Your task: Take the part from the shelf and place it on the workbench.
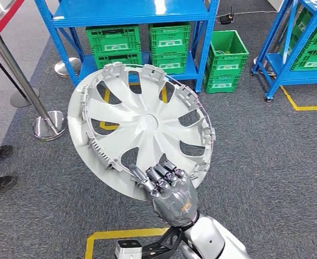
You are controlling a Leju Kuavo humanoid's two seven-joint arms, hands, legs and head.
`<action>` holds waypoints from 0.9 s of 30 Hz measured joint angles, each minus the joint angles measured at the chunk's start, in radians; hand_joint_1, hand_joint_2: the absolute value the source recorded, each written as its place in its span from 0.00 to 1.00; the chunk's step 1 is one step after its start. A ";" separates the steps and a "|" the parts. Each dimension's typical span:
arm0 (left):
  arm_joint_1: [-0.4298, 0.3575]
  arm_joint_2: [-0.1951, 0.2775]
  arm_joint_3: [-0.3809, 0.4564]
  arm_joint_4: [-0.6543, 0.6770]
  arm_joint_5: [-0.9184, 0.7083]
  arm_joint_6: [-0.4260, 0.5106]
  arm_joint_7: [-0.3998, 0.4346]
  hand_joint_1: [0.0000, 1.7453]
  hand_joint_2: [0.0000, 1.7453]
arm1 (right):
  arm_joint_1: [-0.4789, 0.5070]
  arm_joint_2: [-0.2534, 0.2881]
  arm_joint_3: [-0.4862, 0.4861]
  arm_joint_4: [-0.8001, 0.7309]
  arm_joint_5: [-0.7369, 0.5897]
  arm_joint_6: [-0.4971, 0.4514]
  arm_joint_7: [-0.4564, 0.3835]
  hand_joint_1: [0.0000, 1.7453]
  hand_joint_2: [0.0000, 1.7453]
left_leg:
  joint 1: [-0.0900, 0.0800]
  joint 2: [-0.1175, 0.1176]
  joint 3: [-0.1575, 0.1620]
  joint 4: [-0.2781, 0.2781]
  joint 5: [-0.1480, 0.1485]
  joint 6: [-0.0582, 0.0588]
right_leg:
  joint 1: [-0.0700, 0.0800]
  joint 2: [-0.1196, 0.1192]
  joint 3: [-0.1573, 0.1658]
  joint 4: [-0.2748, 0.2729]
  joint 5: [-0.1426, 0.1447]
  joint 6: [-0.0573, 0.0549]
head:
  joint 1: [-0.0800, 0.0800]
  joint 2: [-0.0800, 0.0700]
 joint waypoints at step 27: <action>-0.001 0.000 0.021 0.000 -0.005 -0.005 0.000 0.00 0.00 | 0.006 0.015 0.003 0.006 -0.053 0.002 -0.019 1.00 1.00 | -0.002 0.089 -0.020 0.012 0.010 -0.001 | -0.001 -0.059 0.015 0.014 -0.034 0.004 | 0.008 0.000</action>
